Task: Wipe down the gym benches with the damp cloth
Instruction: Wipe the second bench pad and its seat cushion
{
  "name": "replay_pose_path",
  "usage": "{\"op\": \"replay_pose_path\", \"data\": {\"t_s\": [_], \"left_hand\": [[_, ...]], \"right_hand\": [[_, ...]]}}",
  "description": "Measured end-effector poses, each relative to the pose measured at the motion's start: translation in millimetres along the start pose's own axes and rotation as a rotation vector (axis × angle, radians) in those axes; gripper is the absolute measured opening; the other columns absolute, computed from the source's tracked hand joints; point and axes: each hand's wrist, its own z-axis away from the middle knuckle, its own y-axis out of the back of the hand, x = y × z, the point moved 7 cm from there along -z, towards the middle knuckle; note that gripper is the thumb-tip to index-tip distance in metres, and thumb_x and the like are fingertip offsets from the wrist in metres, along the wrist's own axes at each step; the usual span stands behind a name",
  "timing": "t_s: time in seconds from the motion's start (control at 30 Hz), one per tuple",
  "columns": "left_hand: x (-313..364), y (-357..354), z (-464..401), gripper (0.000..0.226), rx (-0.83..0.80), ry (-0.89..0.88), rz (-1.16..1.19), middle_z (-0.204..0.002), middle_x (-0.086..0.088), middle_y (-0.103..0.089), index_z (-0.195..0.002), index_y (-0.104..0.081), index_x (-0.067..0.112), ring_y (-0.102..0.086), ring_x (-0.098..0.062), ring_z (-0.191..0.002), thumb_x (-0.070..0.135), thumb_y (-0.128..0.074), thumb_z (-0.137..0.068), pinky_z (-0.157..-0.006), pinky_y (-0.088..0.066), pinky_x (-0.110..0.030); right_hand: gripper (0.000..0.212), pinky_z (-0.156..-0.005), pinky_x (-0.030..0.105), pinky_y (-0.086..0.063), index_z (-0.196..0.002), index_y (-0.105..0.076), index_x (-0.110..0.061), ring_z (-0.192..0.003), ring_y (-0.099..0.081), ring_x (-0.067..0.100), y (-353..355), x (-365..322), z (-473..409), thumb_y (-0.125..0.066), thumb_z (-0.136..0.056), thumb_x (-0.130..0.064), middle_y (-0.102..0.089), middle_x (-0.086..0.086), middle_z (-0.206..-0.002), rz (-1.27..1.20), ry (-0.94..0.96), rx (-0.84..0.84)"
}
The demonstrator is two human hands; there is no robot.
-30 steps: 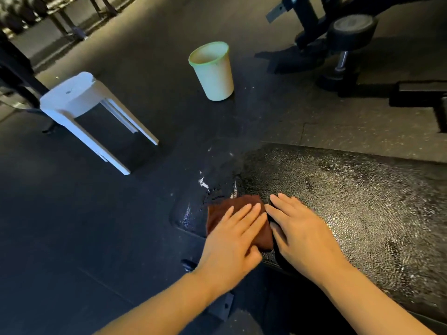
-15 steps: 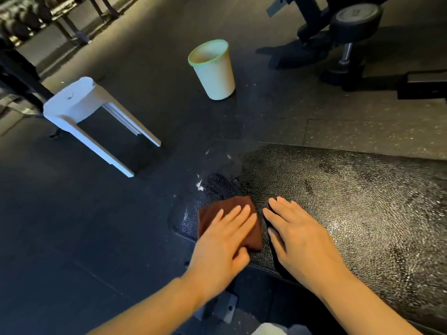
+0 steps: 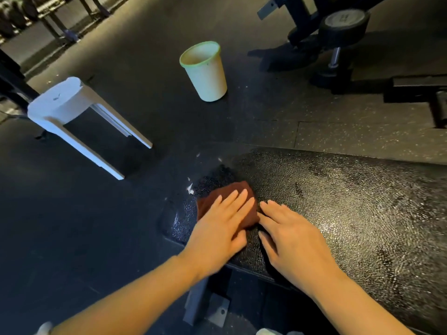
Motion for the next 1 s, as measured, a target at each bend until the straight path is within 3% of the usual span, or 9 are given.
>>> {"op": "replay_pose_path", "data": {"t_s": [0.13, 0.27, 0.33, 0.43, 0.53, 0.63, 0.77, 0.93, 1.0], "left_hand": [[-46.2, 10.4, -33.4, 0.062, -0.045, 0.146, -0.008, -0.160, 0.004, -0.005, -0.152, -0.015, 0.022, -0.003, -0.015, -0.148, 0.037, -0.032, -0.094, -0.114, 0.012, -0.024], [-65.4, 14.7, -77.9, 0.060, -0.001, 0.327, -0.032, -0.162, -0.001, -0.005, -0.154, -0.011, 0.020, -0.002, -0.018, -0.149, 0.031, -0.038, -0.101, -0.118, 0.007, -0.034], [-45.9, 8.7, -76.4, 0.061, 0.015, 0.277, -0.043, -0.162, -0.004, -0.009, -0.154, -0.015, 0.018, -0.006, -0.020, -0.149, 0.031, -0.037, -0.099, -0.118, 0.004, -0.036], [1.7, -1.3, -48.2, 0.069, 0.027, 0.039, -0.044, -0.158, -0.007, -0.023, -0.149, -0.031, 0.013, -0.020, -0.025, -0.146, 0.038, -0.029, -0.086, -0.116, -0.002, -0.040], [-8.0, -4.4, -40.1, 0.075, -0.047, -0.027, -0.028, -0.160, -0.001, -0.013, -0.152, -0.023, 0.019, -0.009, -0.018, -0.147, 0.044, -0.022, -0.081, -0.117, 0.003, -0.036], [-51.5, 9.0, -69.5, 0.070, -0.038, 0.151, -0.052, -0.162, -0.001, -0.008, -0.154, -0.015, 0.020, -0.006, -0.019, -0.149, 0.045, -0.023, -0.088, -0.118, 0.003, -0.034], [-64.4, 13.3, -117.2, 0.059, -0.006, 0.304, -0.085, -0.162, -0.001, -0.010, -0.154, -0.013, 0.021, -0.006, -0.019, -0.149, 0.035, -0.035, -0.101, -0.119, 0.003, -0.037], [-17.6, 5.4, -100.2, 0.060, 0.042, 0.150, -0.071, -0.162, 0.002, -0.011, -0.153, -0.016, 0.025, -0.007, -0.018, -0.149, 0.044, -0.021, -0.097, -0.117, 0.007, -0.033], [-14.4, 6.8, -89.8, 0.062, 0.011, 0.079, -0.049, -0.162, 0.004, -0.007, -0.153, -0.015, 0.027, -0.004, -0.015, -0.148, 0.047, -0.020, -0.094, -0.114, 0.011, -0.029]], "right_hand": [[0.028, -0.085, 0.029, -0.054, -0.102, -0.074, -0.019, -0.104, -0.067, 0.016, 11.5, 5.5, -10.7, -0.078, -0.074, -0.023, -0.072, -0.003, -0.109, -0.039, -0.071, -0.088], [0.036, -0.103, 0.025, -0.038, -0.129, -0.059, -0.025, -0.130, -0.046, 0.011, 29.2, 14.0, -30.8, -0.051, -0.095, -0.031, -0.055, -0.009, -0.137, -0.026, -0.095, -0.083], [0.041, -0.109, 0.022, -0.029, -0.136, -0.053, -0.023, -0.138, -0.037, 0.011, 31.8, 18.2, -44.8, -0.048, -0.096, -0.027, -0.046, -0.006, -0.146, 0.000, -0.093, -0.090], [0.051, -0.115, 0.025, -0.017, -0.145, -0.041, -0.017, -0.142, -0.029, 0.019, 27.9, 25.2, -62.5, -0.047, -0.095, -0.021, -0.035, 0.002, -0.153, 0.057, -0.099, -0.154], [0.056, -0.119, 0.034, -0.017, -0.148, -0.035, -0.018, -0.142, -0.028, 0.024, 23.8, 30.3, -69.3, -0.050, -0.094, -0.027, -0.032, 0.006, -0.155, 0.123, -0.102, -0.225], [0.049, -0.118, 0.044, -0.011, -0.144, -0.036, -0.027, -0.141, -0.029, 0.019, 19.6, 31.8, -68.1, -0.043, -0.096, -0.036, -0.037, -0.003, -0.150, 0.229, -0.129, -0.356], [0.035, -0.116, 0.057, -0.005, -0.127, -0.053, -0.030, -0.129, -0.045, 0.017, 22.7, 30.6, -75.9, -0.041, -0.095, -0.034, -0.052, -0.007, -0.134, 0.285, -0.164, -0.416], [0.024, -0.116, 0.058, -0.005, -0.105, -0.062, -0.025, -0.108, -0.060, 0.022, 24.6, 31.6, -83.8, -0.042, -0.093, -0.030, -0.064, -0.004, -0.110, 0.320, -0.190, -0.440], [0.027, -0.116, 0.058, -0.006, -0.111, -0.061, -0.025, -0.109, -0.060, 0.023, 24.8, 34.4, -82.2, -0.041, -0.094, -0.031, -0.062, -0.002, -0.114, 0.333, -0.198, -0.448]]}}
